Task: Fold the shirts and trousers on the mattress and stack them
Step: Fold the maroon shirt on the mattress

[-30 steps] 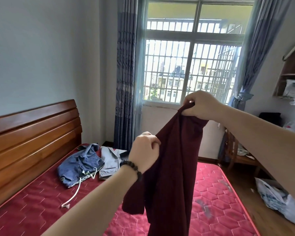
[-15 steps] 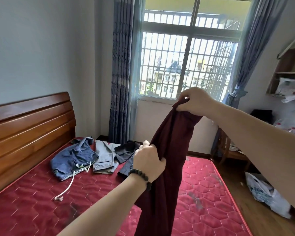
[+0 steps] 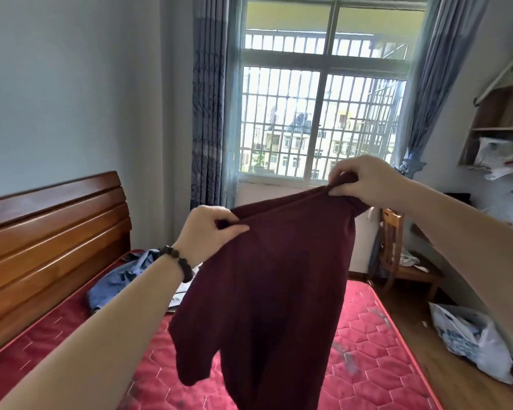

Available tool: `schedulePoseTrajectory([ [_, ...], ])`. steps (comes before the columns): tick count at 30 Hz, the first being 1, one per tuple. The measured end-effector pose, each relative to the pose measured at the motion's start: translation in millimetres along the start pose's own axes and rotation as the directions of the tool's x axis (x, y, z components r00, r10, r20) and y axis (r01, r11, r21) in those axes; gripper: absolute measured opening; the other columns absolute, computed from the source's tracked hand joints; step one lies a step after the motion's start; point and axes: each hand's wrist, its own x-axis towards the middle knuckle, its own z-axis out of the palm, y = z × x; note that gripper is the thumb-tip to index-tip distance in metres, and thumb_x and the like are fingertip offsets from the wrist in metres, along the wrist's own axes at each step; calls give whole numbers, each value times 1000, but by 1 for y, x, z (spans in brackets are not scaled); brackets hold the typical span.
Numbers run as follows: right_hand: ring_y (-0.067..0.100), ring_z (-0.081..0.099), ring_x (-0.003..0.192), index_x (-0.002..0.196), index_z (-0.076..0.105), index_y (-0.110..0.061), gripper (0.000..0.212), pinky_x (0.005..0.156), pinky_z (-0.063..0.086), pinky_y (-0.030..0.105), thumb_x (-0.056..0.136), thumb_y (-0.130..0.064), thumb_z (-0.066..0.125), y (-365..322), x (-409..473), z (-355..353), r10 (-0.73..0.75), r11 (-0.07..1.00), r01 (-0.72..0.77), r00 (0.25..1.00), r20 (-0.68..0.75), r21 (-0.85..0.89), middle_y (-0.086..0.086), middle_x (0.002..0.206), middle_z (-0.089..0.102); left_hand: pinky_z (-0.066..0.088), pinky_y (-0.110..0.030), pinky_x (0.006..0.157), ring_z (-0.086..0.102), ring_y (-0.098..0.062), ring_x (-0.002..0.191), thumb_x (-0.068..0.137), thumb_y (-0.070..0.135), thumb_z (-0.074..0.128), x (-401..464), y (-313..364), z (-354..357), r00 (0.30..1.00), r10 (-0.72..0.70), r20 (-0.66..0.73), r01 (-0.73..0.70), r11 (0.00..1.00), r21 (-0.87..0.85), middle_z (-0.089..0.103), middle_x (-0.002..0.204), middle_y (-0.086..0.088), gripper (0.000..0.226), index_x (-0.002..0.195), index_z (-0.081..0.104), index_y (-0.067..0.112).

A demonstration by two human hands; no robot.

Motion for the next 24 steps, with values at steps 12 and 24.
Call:
schedulePoseTrajectory([
  [12,16,58,81,80,65,-23,14,66,34,24,79,-13,74,-2,0,61,58,994,-52,996,68,-95,-8,78,62,33,-7,55,51,5,53,75,25,80,-22,-43,3,983,42,177,-66,989,132,57,57,27,24,61,61,26],
  [24,-10,56,70,76,67,-30,18,63,36,9,77,-15,76,-39,25,77,39,999,-36,990,138,-27,-21,74,63,33,-7,60,52,0,65,79,31,74,-64,-84,12,998,-13,63,8,996,91,52,62,17,26,63,54,33],
])
